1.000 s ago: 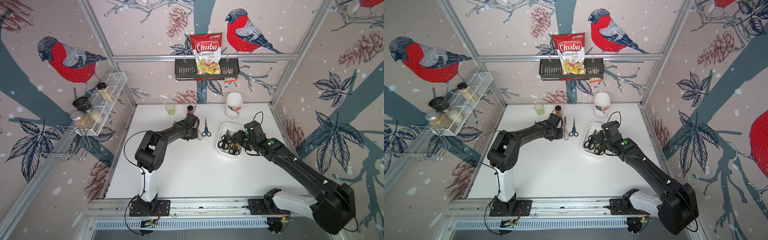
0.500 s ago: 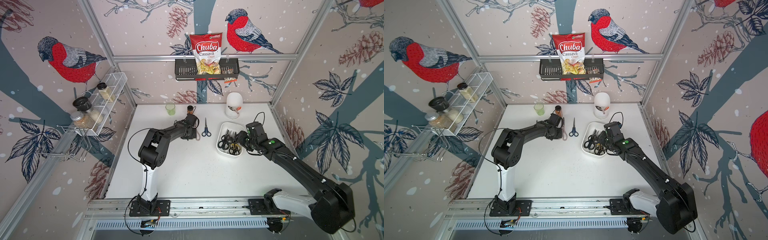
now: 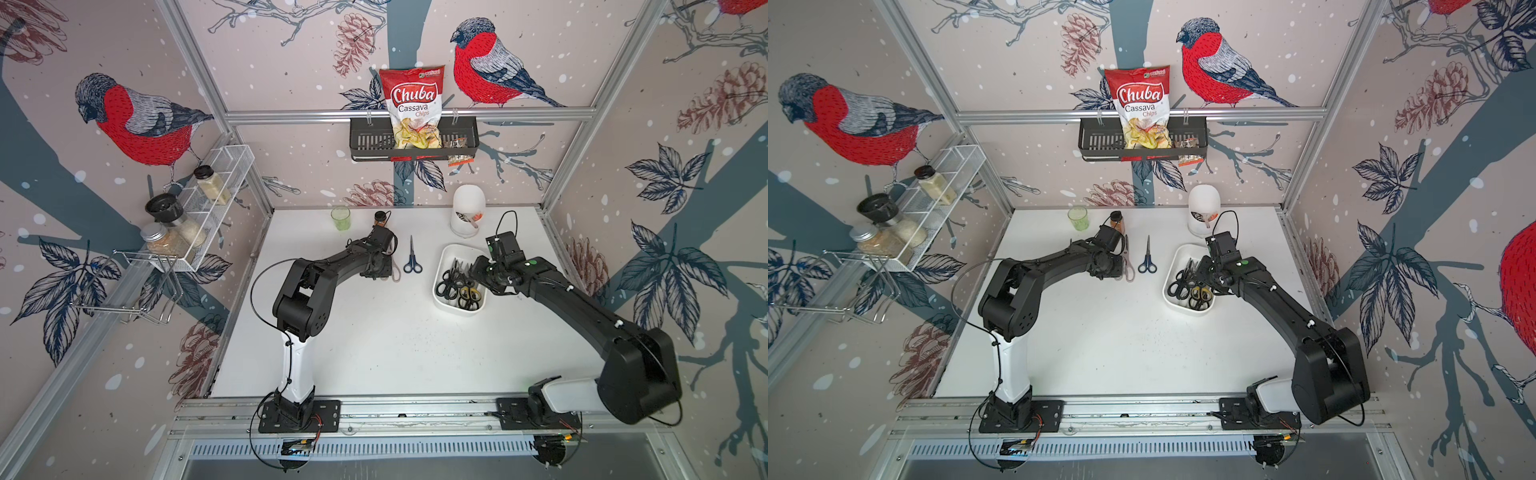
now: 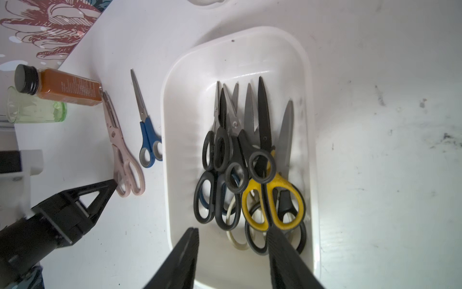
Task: Take the scissors out of the storage box
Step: Place the scissors at the center of the board, then pick up the scissors from the storage box.
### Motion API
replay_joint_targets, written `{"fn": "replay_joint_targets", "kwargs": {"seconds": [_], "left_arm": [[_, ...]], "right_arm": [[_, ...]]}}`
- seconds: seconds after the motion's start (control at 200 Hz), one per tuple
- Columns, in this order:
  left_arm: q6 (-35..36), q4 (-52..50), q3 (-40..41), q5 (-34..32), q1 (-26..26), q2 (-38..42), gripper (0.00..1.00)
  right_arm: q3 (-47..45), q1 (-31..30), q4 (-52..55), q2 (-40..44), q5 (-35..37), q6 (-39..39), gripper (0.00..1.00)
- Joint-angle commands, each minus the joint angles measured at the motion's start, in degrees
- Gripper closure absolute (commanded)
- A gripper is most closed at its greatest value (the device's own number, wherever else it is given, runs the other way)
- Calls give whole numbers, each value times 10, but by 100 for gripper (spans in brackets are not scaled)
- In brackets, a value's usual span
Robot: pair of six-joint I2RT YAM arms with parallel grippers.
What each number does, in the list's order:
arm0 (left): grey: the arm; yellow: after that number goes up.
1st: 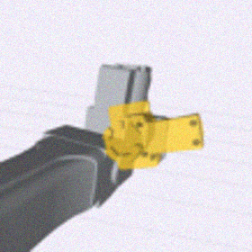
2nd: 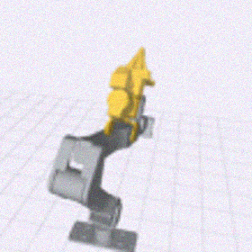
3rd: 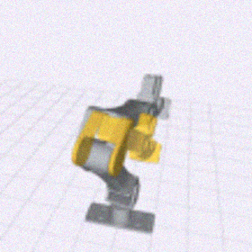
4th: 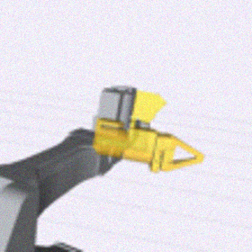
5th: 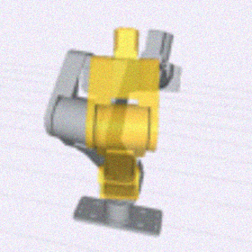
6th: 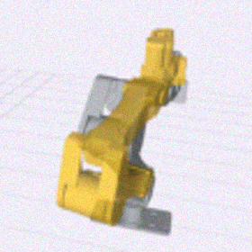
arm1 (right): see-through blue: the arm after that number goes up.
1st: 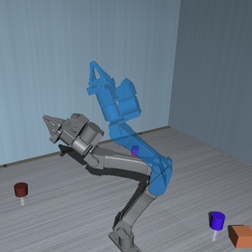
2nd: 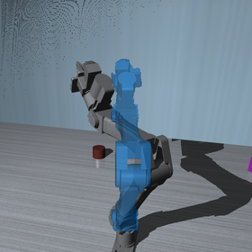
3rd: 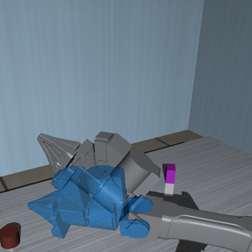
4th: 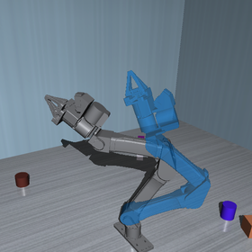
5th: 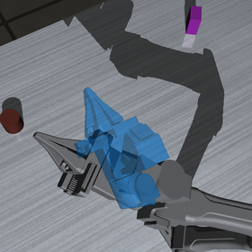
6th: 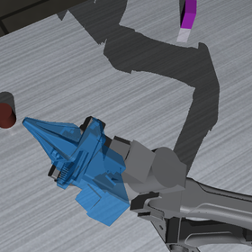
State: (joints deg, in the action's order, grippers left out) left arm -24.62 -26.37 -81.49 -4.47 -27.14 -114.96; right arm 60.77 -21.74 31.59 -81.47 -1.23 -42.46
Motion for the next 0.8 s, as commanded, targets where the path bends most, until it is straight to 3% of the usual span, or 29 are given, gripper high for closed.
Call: {"fn": "replay_joint_targets", "kwargs": {"seconds": [0.0,0.19,0.355,0.46,0.79], "left_arm": [[1,-26,-8,4,2,30,62],[-1,-34,2,32,3,90,62],[-18,-12,29,132,3,135,62],[-47,10,54,162,2,162,62],[-39,3,85,110,3,219,62]], "right_arm": [[33,18,38,-36,-29,72,59],[73,38,60,-94,-56,140,68],[95,39,74,-140,-67,174,71],[100,38,77,-155,-48,182,71],[98,38,65,-198,-31,199,70]]}}
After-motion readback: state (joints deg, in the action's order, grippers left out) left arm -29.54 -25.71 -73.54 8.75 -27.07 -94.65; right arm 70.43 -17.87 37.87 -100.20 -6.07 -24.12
